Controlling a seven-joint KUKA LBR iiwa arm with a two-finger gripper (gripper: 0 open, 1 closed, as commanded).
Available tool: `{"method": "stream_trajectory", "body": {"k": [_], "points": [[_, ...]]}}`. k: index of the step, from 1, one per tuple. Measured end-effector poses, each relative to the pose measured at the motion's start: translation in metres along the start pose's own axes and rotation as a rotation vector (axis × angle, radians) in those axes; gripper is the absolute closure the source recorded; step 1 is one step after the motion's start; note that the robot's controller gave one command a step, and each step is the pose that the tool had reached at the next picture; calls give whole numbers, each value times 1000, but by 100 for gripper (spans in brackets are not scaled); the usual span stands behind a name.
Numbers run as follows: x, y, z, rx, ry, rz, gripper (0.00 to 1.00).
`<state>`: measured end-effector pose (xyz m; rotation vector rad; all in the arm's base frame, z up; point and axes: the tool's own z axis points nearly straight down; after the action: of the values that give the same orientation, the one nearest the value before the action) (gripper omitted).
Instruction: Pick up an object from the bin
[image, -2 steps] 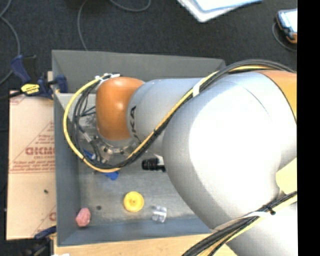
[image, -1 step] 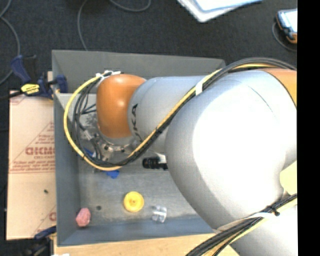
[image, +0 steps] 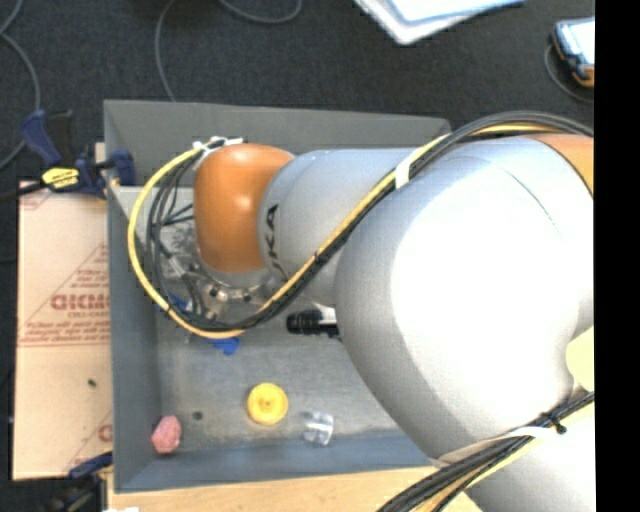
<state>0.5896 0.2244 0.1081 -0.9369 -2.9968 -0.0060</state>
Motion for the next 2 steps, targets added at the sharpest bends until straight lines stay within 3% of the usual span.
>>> {"method": "stream_trajectory", "body": {"k": [2], "points": [[-1,0,-9,-3,-2,0,100]]}}
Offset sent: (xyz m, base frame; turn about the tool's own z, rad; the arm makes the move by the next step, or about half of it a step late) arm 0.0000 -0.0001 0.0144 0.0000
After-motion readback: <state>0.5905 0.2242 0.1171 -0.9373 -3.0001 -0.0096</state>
